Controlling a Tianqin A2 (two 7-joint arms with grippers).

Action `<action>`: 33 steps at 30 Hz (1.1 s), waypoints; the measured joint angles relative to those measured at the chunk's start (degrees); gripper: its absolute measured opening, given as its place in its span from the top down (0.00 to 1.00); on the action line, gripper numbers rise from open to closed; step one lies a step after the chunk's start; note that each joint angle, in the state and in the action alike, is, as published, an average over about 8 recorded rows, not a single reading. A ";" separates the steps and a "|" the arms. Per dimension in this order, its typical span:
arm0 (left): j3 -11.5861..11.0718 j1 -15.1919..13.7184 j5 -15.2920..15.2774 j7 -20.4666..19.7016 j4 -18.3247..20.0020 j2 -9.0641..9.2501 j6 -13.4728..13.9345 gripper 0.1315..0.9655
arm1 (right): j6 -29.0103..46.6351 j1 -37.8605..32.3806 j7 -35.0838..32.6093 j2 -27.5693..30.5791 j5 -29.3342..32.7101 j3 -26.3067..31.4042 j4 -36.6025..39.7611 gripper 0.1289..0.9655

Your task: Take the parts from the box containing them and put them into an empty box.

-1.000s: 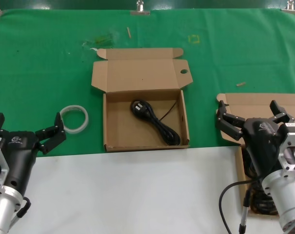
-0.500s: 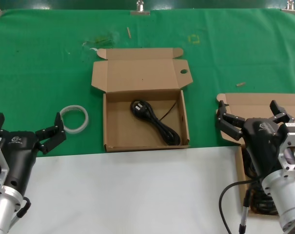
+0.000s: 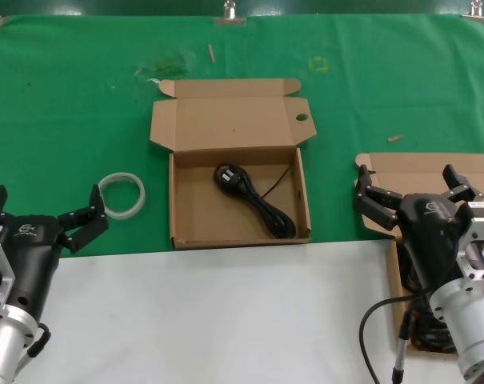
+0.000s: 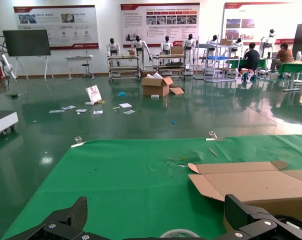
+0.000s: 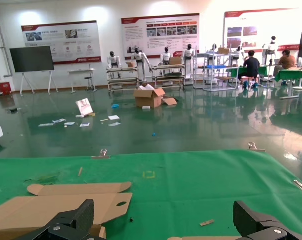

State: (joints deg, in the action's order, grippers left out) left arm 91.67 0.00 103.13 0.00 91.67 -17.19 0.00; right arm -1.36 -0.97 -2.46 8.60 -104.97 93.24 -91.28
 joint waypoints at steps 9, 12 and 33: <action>0.00 0.00 0.00 0.00 0.00 0.00 0.00 0.00 | 0.00 0.00 0.00 0.00 0.00 0.00 0.00 0.00; 0.00 0.00 0.00 0.00 0.00 0.00 0.00 0.00 | 0.00 0.00 0.00 0.00 0.00 0.00 0.00 0.00; 0.00 0.00 0.00 0.00 0.00 0.00 0.00 0.00 | 0.00 0.00 0.00 0.00 0.00 0.00 0.00 0.00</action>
State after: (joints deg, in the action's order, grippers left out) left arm 91.67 0.00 103.13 0.00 91.67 -17.19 0.00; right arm -1.36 -0.97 -2.46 8.60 -104.97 93.24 -91.28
